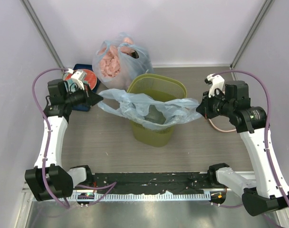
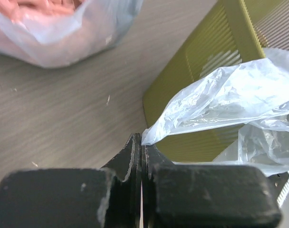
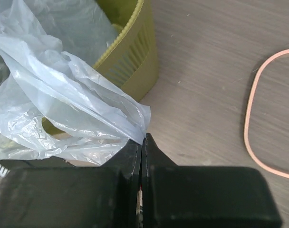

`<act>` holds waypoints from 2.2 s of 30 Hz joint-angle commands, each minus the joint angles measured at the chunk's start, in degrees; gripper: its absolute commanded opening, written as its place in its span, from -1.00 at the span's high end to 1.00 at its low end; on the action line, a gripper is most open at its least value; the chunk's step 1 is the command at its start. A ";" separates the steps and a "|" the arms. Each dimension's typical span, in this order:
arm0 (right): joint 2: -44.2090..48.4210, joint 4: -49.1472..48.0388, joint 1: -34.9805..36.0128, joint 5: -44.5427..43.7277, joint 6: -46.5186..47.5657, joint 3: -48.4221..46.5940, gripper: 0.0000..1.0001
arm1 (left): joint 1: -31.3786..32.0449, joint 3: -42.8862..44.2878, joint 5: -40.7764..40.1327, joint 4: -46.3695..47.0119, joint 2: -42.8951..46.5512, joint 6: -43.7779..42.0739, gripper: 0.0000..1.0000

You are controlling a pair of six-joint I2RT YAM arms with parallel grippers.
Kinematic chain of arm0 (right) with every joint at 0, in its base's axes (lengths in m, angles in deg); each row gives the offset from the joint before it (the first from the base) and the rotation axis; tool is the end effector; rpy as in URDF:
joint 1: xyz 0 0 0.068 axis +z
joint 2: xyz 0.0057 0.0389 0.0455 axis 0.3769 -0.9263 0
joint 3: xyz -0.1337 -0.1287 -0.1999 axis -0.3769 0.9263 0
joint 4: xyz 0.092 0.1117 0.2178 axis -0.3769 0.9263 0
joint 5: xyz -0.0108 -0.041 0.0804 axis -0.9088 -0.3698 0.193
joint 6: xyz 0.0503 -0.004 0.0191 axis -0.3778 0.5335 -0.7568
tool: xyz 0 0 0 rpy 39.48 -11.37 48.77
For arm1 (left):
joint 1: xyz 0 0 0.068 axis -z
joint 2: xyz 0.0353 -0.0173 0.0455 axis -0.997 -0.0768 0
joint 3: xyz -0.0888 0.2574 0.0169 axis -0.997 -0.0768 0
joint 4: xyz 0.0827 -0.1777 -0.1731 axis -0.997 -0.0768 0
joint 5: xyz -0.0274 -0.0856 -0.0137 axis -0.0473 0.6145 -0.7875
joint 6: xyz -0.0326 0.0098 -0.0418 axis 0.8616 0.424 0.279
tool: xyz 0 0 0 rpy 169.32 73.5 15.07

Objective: Put the trash bags into the trash bin

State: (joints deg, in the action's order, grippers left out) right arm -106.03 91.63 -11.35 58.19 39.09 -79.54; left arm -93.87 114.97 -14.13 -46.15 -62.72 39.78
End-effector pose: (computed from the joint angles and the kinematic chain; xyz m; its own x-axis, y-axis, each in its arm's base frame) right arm 0.1647 0.0429 0.4043 -0.5877 -0.1854 -0.7875 -0.4667 0.8728 0.1429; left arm 0.2474 0.0088 0.3431 -0.5397 -0.0985 -0.8361 0.5227 0.7393 -0.4245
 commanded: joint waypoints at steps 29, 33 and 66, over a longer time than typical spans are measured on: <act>-9.30 -4.04 -2.17 0.06 8.90 -14.00 -0.61 | 8.62 25.36 0.00 -22.10 -5.24 -25.90 -0.46; -10.62 0.53 -2.17 5.59 13.91 -17.44 -0.61 | 11.17 29.74 1.33 -25.44 -8.13 -33.09 -0.39; -9.73 4.33 -1.21 11.76 18.49 -24.91 -0.65 | 24.27 35.12 -3.95 -27.03 -15.61 -39.71 0.34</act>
State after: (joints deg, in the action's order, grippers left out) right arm -113.66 100.48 -13.28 68.20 57.49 -102.95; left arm -70.44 147.52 -19.49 -72.69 -79.94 0.05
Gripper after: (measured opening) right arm 0.823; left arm 0.346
